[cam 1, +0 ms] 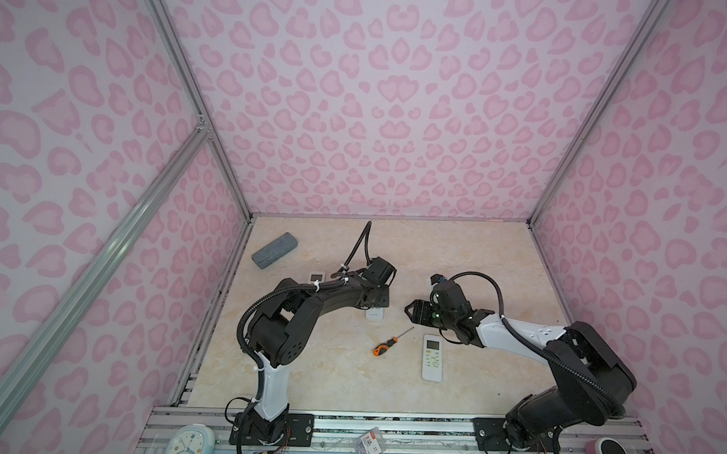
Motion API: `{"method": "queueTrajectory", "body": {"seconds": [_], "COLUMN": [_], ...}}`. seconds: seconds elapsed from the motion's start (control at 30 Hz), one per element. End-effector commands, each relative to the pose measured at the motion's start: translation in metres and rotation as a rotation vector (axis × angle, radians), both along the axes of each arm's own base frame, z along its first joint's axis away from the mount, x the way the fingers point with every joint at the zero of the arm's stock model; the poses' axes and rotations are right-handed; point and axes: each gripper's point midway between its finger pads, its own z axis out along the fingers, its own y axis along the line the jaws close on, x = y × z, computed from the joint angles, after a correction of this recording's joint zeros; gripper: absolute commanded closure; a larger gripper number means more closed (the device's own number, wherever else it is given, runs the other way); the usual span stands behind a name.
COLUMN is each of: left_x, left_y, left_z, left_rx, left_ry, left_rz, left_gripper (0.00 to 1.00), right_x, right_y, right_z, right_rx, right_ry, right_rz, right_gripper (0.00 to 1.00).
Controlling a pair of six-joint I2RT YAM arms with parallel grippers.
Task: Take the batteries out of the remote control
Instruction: 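Grasp the middle white remote with the left gripper while the right gripper approaches, then lift the remote with the left gripper and grasp its end with the right gripper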
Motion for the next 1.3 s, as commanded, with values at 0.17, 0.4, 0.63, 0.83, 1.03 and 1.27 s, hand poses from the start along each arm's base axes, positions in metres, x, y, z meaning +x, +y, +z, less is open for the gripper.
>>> {"method": "queueTrajectory", "body": {"seconds": [0.17,0.4,0.63,0.83,1.03,1.27], "left_x": [0.009,0.012,0.012,0.010,0.009,0.006], "left_y": [-0.015,-0.022,-0.024,-0.023,-0.021,-0.019], "left_z": [0.030,0.052,0.061,0.061,0.067,0.072], "left_rx": [-0.215,-0.321,-0.343,-0.345,-0.339,-0.351], "left_ry": [-0.015,-0.018,-0.029,-0.022,-0.026,-0.018], "left_rz": [0.022,0.028,0.026,0.033,0.033,0.039], "left_gripper": [0.48,0.48,0.49,0.50,0.50,0.45], "right_x": [-0.001,-0.001,0.005,0.007,0.012,0.019], "right_y": [0.036,0.050,0.066,0.077,0.092,0.108], "right_z": [0.024,0.024,0.031,0.035,0.035,0.051], "right_rx": [0.252,0.298,0.347,0.354,0.393,0.414], "right_ry": [0.014,0.050,0.071,0.070,0.105,0.078], "right_rz": [0.044,0.079,0.117,0.146,0.154,0.193], "right_gripper": [0.24,0.27,0.35,0.39,0.55,0.75]}}
